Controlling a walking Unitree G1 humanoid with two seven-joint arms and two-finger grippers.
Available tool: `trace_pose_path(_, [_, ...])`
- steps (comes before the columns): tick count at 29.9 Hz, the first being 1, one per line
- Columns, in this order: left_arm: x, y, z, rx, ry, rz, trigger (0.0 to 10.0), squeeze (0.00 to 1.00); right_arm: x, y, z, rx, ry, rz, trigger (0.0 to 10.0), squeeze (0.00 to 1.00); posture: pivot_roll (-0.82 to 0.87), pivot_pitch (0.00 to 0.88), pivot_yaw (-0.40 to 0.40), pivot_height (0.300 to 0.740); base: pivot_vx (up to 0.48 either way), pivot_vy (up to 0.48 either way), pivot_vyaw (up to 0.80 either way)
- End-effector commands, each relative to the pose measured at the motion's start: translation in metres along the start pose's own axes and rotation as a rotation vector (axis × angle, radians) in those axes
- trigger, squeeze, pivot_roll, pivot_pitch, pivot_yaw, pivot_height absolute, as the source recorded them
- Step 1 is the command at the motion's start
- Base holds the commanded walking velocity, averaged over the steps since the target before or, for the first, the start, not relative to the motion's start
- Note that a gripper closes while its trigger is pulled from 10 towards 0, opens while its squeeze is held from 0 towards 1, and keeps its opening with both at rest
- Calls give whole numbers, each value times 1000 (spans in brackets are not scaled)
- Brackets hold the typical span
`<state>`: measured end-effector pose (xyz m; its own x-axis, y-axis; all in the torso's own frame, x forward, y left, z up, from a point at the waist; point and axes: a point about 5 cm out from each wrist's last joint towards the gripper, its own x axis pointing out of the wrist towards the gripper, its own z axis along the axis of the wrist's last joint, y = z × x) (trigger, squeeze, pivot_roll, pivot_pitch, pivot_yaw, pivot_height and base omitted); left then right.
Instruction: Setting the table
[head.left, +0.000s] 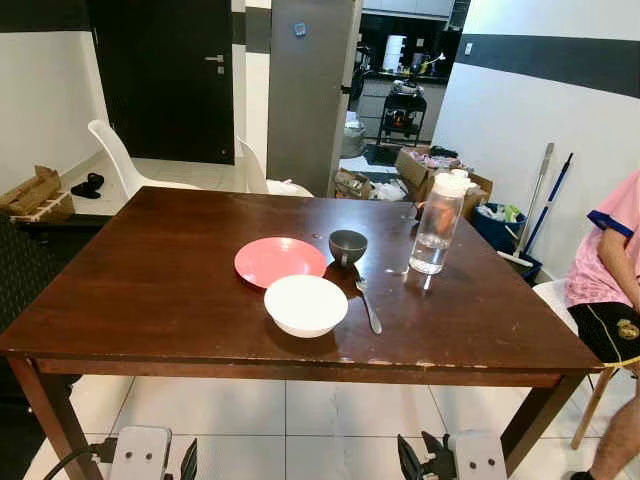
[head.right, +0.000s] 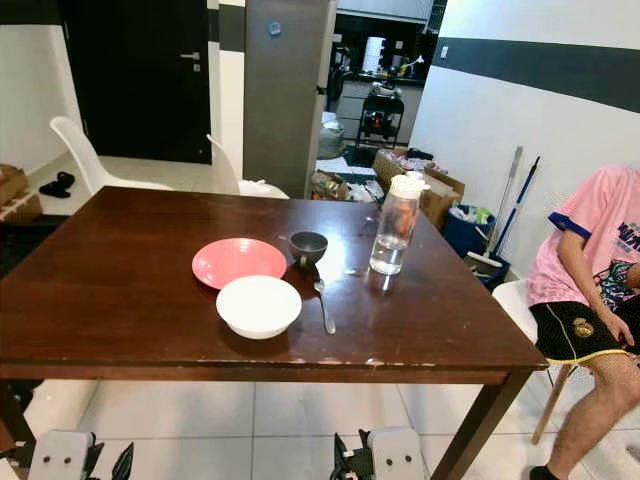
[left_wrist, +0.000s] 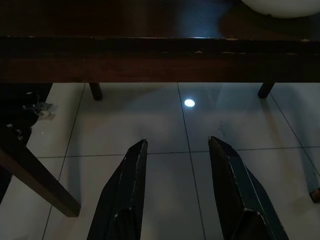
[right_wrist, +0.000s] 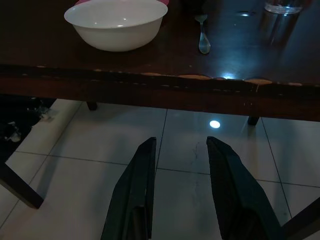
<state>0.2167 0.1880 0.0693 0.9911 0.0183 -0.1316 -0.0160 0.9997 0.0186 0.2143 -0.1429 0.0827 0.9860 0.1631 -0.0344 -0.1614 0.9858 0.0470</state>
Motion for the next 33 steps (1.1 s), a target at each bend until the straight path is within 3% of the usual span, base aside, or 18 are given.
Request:
trace_pose_path(1, [-2,-1,-2,2,15,-5,10000,0,-2,-2,0,12,9,-9,10000,0,10,0,2,740,0,0,0])
trace_pose_path(33, [-2,-2,-1,3,15,-7,10000,0,-2,-2,-1,13,14,-8,10000,0,11,0,2,740,0,0,0])
